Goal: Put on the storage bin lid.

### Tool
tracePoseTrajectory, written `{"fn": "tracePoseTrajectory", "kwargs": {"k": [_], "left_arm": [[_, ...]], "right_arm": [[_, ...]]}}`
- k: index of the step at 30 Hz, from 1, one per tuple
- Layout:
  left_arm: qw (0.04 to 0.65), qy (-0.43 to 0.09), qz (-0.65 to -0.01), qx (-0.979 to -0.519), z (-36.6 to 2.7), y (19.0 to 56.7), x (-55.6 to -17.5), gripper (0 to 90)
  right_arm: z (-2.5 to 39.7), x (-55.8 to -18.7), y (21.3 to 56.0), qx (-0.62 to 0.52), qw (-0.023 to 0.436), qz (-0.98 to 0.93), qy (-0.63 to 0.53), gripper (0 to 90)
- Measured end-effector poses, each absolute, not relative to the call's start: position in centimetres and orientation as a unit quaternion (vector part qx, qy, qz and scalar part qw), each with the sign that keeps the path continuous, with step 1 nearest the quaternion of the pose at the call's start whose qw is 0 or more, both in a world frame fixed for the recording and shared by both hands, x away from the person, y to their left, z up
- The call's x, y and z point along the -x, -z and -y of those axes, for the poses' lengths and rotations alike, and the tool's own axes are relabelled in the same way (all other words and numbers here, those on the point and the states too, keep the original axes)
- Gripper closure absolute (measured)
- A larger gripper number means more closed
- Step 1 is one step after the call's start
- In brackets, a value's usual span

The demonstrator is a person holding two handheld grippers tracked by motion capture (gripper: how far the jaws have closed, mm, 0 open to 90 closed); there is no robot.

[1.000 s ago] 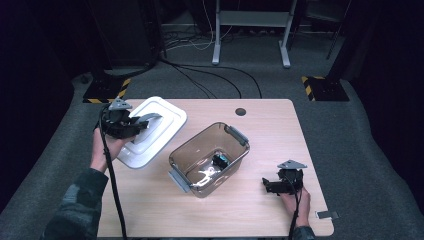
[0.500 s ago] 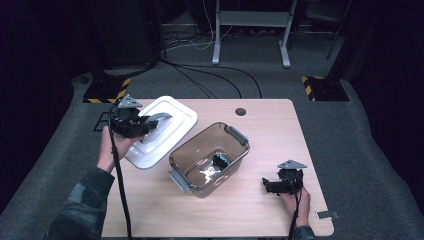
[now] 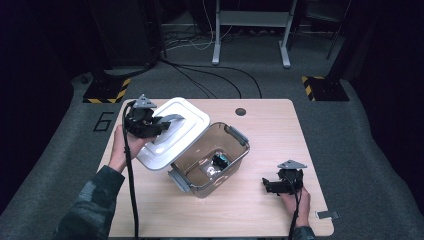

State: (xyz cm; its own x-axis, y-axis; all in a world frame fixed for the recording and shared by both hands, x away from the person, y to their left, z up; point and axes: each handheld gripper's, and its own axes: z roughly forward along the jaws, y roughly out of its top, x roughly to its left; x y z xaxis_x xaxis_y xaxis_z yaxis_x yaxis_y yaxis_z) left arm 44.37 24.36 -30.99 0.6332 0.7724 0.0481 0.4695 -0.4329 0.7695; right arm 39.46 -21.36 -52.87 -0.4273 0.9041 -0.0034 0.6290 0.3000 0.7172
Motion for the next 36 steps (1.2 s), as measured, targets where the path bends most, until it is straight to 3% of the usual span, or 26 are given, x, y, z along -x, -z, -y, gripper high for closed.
{"fn": "tracePoseTrajectory", "kwargs": {"k": [36], "left_arm": [[0.387,-0.173,-0.344,-0.838,-18.2,32.2,-44.8,66.8]], "right_arm": [[21.4,-39.5,52.9,-0.492,0.21,-0.778,-0.329,1.5]]}}
